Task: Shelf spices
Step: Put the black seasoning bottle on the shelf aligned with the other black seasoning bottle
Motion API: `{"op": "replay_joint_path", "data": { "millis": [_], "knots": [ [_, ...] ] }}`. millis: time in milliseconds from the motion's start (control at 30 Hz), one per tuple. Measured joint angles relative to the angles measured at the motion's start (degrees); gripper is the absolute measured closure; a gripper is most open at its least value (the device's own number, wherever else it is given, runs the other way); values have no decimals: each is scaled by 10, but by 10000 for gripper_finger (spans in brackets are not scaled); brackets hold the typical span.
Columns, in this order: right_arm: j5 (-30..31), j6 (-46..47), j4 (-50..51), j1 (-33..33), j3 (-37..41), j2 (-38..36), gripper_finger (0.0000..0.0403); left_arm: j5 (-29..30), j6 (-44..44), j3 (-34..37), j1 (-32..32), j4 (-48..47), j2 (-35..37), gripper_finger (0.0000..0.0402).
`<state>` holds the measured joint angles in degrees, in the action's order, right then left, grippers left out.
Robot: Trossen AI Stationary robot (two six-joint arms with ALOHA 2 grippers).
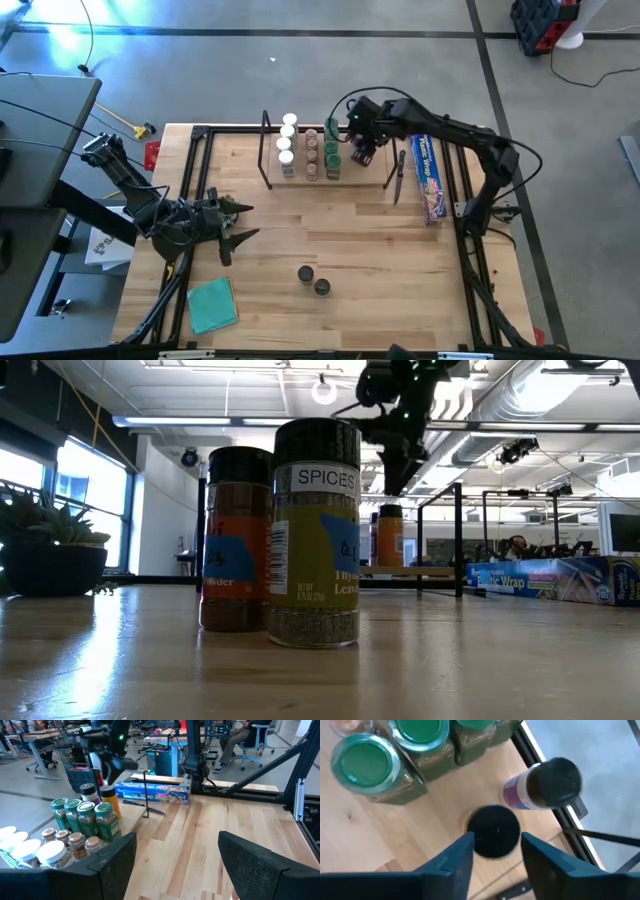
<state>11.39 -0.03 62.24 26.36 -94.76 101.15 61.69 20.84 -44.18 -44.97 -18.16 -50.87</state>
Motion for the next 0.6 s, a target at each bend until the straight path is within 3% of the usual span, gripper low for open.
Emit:
{"op": "replay_joint_path", "data": {
  "millis": [267, 600],
  "knots": [
    [-4, -6, -17, 10, -2, 39, 322, -1, 0, 0, 0, 0, 0, 124],
    [9, -15, -43, 10, -2, 42, 332, -7, 0, 0, 0, 0, 0, 124]
  ]
}}
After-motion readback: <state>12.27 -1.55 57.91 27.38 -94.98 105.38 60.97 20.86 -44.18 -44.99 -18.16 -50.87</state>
